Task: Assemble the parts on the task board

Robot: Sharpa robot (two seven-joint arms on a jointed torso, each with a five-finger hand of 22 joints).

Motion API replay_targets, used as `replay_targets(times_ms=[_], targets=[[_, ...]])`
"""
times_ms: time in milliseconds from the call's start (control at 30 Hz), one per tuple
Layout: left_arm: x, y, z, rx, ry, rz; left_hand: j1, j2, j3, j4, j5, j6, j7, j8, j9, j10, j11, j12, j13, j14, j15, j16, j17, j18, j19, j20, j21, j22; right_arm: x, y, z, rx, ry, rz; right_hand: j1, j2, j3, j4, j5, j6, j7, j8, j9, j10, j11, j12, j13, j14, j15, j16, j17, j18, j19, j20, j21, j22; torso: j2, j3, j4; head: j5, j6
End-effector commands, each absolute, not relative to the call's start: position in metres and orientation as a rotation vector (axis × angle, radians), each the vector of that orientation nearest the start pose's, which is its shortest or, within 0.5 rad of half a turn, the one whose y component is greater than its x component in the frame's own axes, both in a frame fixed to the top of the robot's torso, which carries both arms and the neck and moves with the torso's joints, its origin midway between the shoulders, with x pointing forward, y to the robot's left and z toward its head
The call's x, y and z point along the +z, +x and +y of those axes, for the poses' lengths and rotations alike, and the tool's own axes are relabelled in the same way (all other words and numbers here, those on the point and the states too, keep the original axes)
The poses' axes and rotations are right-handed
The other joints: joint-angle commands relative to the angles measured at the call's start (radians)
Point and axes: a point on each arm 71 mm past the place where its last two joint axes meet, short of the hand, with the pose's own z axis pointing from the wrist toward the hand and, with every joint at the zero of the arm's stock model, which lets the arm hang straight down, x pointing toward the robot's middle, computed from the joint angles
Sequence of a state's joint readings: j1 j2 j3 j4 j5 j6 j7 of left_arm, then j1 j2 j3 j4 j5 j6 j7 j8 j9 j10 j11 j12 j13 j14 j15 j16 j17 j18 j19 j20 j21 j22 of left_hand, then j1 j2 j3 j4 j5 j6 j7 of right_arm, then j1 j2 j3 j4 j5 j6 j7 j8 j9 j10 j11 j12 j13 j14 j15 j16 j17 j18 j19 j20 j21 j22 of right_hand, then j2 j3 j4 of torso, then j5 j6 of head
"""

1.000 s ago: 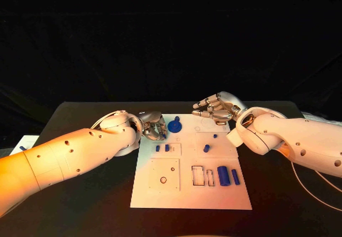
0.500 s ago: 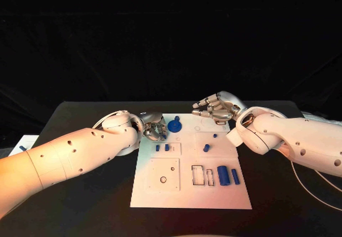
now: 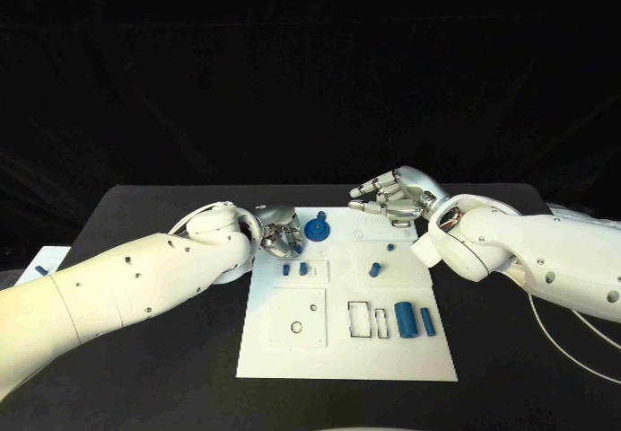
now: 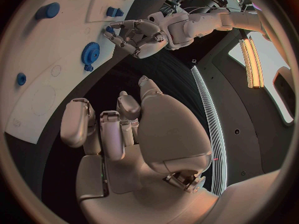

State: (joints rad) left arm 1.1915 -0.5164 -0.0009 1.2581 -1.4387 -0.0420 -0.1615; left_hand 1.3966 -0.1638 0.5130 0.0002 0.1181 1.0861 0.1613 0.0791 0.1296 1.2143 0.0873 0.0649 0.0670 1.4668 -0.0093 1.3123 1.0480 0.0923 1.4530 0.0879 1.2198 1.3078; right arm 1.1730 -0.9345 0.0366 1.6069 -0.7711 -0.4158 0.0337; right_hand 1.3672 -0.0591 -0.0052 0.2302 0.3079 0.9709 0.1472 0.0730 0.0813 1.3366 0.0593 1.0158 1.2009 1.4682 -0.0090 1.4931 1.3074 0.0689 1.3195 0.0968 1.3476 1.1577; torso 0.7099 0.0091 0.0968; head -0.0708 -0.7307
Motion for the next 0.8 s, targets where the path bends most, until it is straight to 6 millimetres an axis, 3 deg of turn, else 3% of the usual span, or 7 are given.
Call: replay_targets(times_ms=[33,167,400,667,800], targets=[[-0.209,0.522,0.104,-0.636,0.256,1.927,-0.012,-0.006,0.005,-0.004,0.001,-0.020,0.005,-0.013,-0.007,-0.019,0.006,-0.006,-0.002,0.017,0.012,0.002,-0.005,-0.013,0.001,0.009,-0.001,-0.001,-0.162,0.478,-0.228,1.046,0.513,1.621,-0.002,0.008,-0.007,-0.001,0.007,0.007,-0.001,0.001,0.001,0.001,-0.002,0.000,0.000,0.071,-0.006,-0.003,0.124,0.019,-0.007,-0.001,-0.005,-0.001,0.000,-0.0006,0.0006,-0.001,0.000],[-0.209,0.522,0.105,-0.633,0.252,1.927,-0.020,-0.016,0.009,-0.006,0.001,-0.062,0.011,-0.019,-0.023,-0.050,0.014,-0.005,-0.003,0.015,0.018,0.003,-0.013,-0.012,-0.002,0.016,-0.009,-0.006,-0.162,0.478,-0.228,1.044,0.514,1.621,-0.001,0.010,-0.008,-0.001,0.007,0.007,-0.002,0.001,0.002,-0.001,-0.002,-0.003,-0.003,0.070,-0.006,-0.005,0.121,0.019,-0.007,-0.002,-0.006,-0.003,0.000,-0.0003,0.0006,-0.001,-0.001],[-0.209,0.522,0.107,-0.630,0.243,1.921,-0.024,-0.022,0.011,-0.009,0.002,-0.085,0.014,-0.019,-0.034,-0.069,0.019,-0.005,-0.003,0.013,0.022,0.003,-0.020,-0.010,-0.005,0.021,-0.017,-0.010,-0.162,0.478,-0.230,1.032,0.519,1.622,0.001,0.010,-0.009,-0.001,0.007,0.007,-0.001,0.001,0.001,-0.019,-0.002,-0.043,-0.030,0.068,-0.006,-0.011,0.109,0.022,-0.015,-0.002,-0.013,-0.016,0.000,-0.0009,0.0008,0.000,-0.001],[-0.208,0.524,0.116,-0.620,0.214,1.909,-0.025,-0.028,0.009,-0.018,0.003,-0.144,0.020,-0.018,-0.060,-0.120,0.028,-0.005,-0.005,0.010,0.030,0.005,-0.033,-0.004,-0.014,0.029,-0.044,-0.027,-0.165,0.482,-0.239,0.971,0.485,1.645,0.035,0.028,-0.018,0.004,-0.002,0.006,0.000,0.001,0.002,-0.195,-0.002,-0.450,-0.335,0.057,-0.006,-0.046,0.063,0.028,-0.032,-0.003,-0.040,-0.050,-0.001,-0.0009,0.0003,-0.002,0.003],[-0.205,0.524,0.126,-0.658,0.156,1.881,-0.017,-0.023,0.003,-0.027,0.004,-0.154,0.027,-0.016,-0.064,-0.165,0.036,-0.005,-0.005,0.008,0.036,0.009,-0.034,0.001,-0.021,0.035,-0.066,-0.042,-0.169,0.485,-0.249,0.875,0.384,1.687,0.133,0.040,0.038,-0.027,-0.033,0.029,0.007,0.008,0.005,-0.282,0.008,-0.627,-0.489,0.050,-0.002,-0.074,0.025,0.035,-0.050,-0.002,-0.063,-0.084,-0.002,-0.0016,0.0004,-0.005,0.006]])
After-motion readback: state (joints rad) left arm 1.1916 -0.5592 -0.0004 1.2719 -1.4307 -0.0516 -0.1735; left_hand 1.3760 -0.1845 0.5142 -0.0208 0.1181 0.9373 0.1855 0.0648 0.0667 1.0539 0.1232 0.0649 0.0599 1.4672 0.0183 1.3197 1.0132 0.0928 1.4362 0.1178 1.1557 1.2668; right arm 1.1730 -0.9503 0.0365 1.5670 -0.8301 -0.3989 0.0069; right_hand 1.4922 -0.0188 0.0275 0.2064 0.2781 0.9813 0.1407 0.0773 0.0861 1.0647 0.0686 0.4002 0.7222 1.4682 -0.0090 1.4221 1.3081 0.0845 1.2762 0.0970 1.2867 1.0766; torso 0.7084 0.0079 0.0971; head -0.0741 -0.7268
